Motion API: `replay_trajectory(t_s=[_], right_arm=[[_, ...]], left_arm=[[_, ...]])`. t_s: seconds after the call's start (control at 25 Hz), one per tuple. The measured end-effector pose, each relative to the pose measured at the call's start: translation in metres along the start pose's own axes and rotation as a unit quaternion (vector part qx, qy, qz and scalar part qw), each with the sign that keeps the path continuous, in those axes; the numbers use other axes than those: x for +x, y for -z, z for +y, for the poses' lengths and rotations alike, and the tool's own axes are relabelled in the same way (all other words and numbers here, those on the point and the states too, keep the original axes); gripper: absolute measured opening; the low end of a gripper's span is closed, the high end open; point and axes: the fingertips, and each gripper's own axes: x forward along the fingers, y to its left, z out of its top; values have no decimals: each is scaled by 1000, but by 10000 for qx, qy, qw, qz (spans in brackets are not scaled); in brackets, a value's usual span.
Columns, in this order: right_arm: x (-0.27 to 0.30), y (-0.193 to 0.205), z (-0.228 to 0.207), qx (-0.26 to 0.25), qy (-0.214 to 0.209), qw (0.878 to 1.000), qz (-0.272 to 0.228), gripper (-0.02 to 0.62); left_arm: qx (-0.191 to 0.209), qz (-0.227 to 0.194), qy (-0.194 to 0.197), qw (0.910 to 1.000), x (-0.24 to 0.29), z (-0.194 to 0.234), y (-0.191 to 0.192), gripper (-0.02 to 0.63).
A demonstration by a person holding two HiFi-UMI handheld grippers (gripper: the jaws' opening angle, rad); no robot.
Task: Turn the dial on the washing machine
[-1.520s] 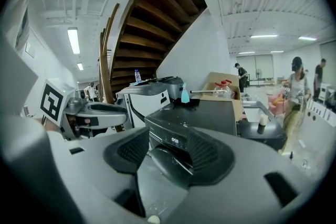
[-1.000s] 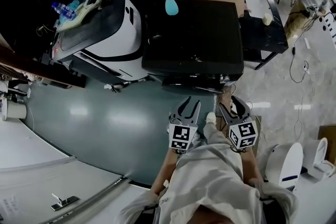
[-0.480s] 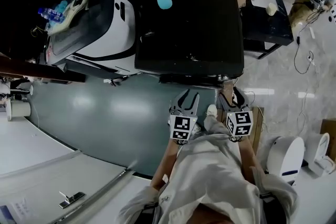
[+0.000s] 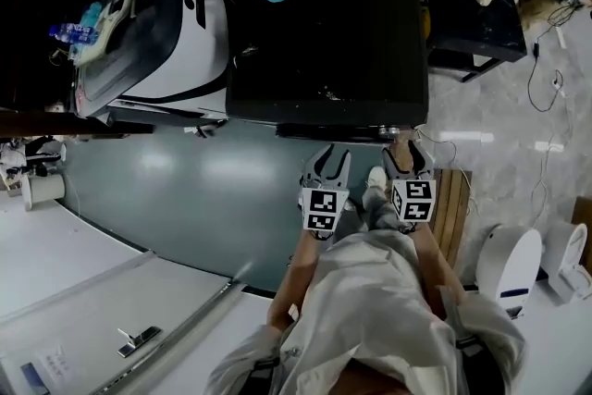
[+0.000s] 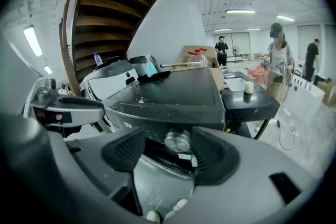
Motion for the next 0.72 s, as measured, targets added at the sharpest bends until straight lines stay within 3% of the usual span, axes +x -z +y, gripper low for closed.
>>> replay_trajectory(t_s=[0.32, 0.72], right_arm=[[32, 19, -7, 124, 122, 9997, 198, 300], [61, 41, -15, 437, 663, 9966, 204, 318]], left_arm=[[12, 168, 254, 9995, 24, -10, 17, 144], [108, 185, 778, 9967, 37, -14, 35, 146]])
